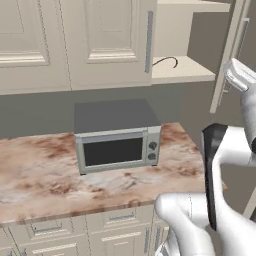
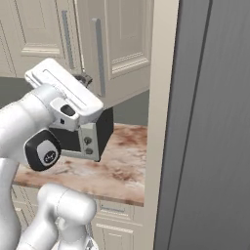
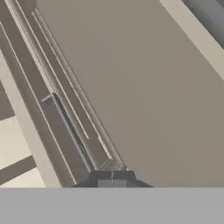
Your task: Open the cabinet and move the ladle to the pot. Then close the cabinet.
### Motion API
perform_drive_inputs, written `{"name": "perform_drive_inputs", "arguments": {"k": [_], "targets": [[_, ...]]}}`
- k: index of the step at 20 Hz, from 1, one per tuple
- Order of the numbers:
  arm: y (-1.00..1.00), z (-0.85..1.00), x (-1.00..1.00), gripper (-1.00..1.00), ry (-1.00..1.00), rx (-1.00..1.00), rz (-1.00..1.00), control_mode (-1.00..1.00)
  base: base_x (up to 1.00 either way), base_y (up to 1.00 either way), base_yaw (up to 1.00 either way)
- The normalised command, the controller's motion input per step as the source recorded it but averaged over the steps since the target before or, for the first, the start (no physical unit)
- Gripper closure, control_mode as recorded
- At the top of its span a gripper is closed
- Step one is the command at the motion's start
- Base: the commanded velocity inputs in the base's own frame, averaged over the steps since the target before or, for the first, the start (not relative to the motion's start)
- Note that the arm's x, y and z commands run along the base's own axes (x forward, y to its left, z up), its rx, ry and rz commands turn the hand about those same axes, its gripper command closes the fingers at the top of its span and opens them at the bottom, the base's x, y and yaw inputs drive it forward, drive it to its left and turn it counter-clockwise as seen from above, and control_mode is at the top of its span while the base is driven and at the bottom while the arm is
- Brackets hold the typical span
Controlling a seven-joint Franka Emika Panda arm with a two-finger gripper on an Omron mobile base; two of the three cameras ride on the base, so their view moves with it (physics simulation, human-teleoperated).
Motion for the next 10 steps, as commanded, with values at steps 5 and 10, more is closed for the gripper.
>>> {"name": "perform_drive_inputs", "arguments": {"k": [5,10], "targets": [[0.87,0.11,-0.26,1.00,-0.14,0.03,-0.12,-1.00,0.00,0.00,0.00],[0.37,0.00,0.01,1.00,-0.13,0.44,0.00,-1.00,0.00,0.00,0.00]]}}
